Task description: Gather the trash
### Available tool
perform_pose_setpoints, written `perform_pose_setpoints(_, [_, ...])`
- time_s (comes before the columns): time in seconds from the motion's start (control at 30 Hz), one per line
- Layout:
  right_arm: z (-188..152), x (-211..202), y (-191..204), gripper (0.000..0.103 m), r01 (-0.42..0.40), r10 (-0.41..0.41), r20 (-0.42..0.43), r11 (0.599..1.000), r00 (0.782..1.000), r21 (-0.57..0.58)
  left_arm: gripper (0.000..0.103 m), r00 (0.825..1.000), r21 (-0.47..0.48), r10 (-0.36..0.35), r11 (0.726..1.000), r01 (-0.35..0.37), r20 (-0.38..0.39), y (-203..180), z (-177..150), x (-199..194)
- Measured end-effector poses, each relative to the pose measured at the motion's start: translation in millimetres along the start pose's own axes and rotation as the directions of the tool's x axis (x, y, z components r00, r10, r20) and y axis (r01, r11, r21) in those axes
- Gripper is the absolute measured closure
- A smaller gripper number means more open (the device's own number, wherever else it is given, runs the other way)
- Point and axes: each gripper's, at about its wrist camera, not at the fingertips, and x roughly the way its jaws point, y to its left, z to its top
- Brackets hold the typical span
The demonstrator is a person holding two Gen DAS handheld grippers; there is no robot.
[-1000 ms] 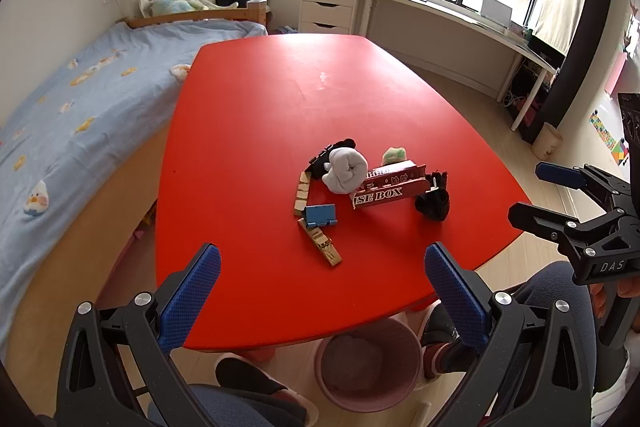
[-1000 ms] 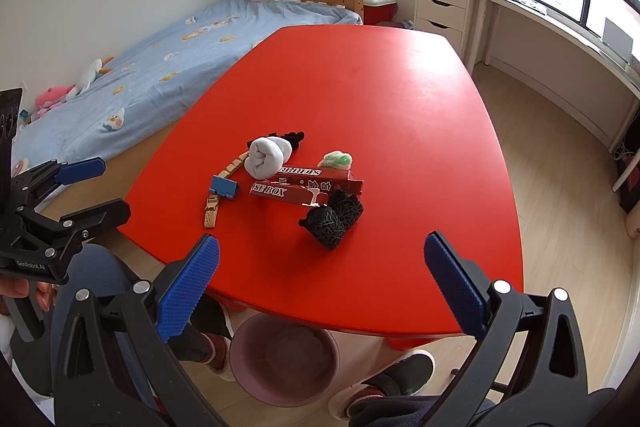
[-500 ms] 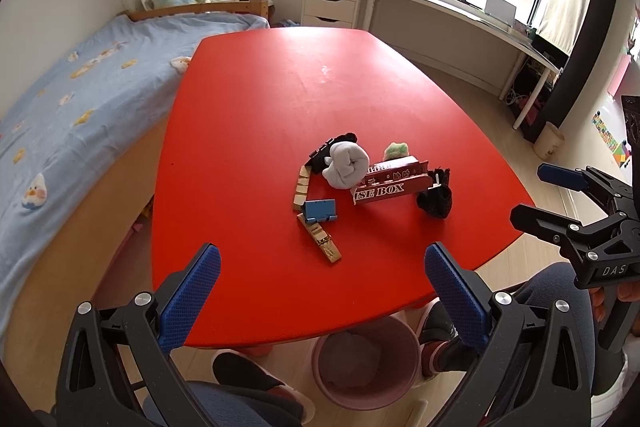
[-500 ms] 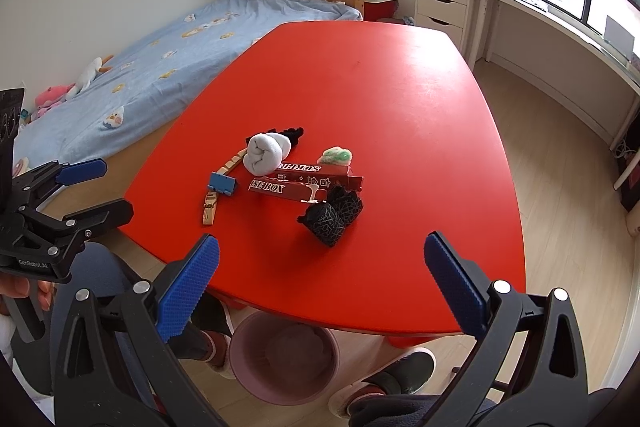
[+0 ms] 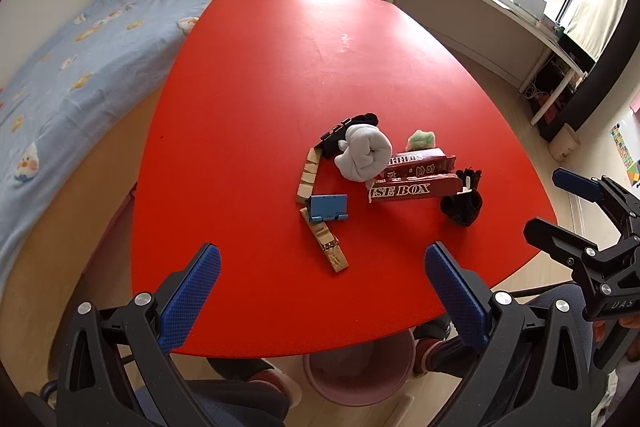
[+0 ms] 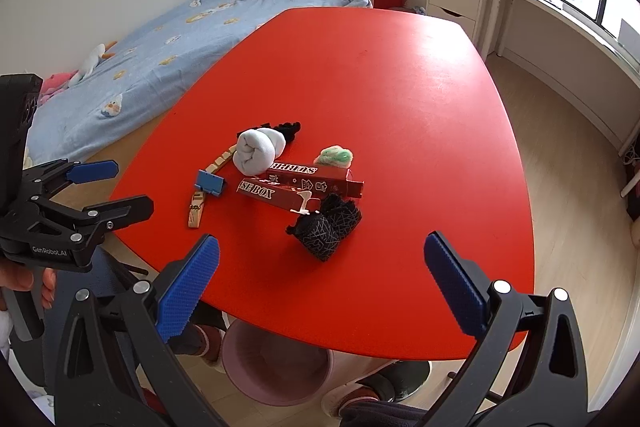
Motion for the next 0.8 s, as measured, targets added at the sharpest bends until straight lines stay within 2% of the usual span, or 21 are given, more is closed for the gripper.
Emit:
perform_pose_setpoints(0.23, [4.6, 22.4, -2.7, 0.003, -0.003, 0.002, -0.049, 1.000, 0.999, -0.015, 0.005, 0.995, -0.056, 0.043, 0.997, -0.048, -0.095, 0.1, 5.0, 33.8])
perform_pose_setpoints(0.43, [5.0, 38.6, -5.2, 0.003, -0.002, 0.001, -0.076, 1.000, 0.997, -0.013, 0.007, 0.988, -0.088, 0.086, 0.991, -0.097, -0.127, 0.0, 4.2, 52.5])
perform_pose_setpoints(0.5, [4.7, 43.8, -6.1, 0.003, -0.004, 0.003, -0.084, 1.000, 0.996, -0.010, 0.019, 0.986, -0.090, 0.099, 0.990, -0.112, -0.134, -1.6, 3.0, 56.1])
perform_pose_setpoints(0.73, [1.3, 54.2, -6.1, 0.003, -0.015, 0.015, -0.093, 1.000, 0.996, 0.002, 0.033, 0.983, -0.095, 0.135, 0.984, -0.147, -0.123, -6.9, -1.5, 59.0])
perform_pose_setpoints(0.8, [1.2, 56.1, -6.1, 0.003, -0.017, 0.018, -0.092, 1.000, 0.996, 0.007, 0.044, 0.982, -0.086, 0.152, 0.983, -0.162, -0.115, -8.7, -1.9, 58.0])
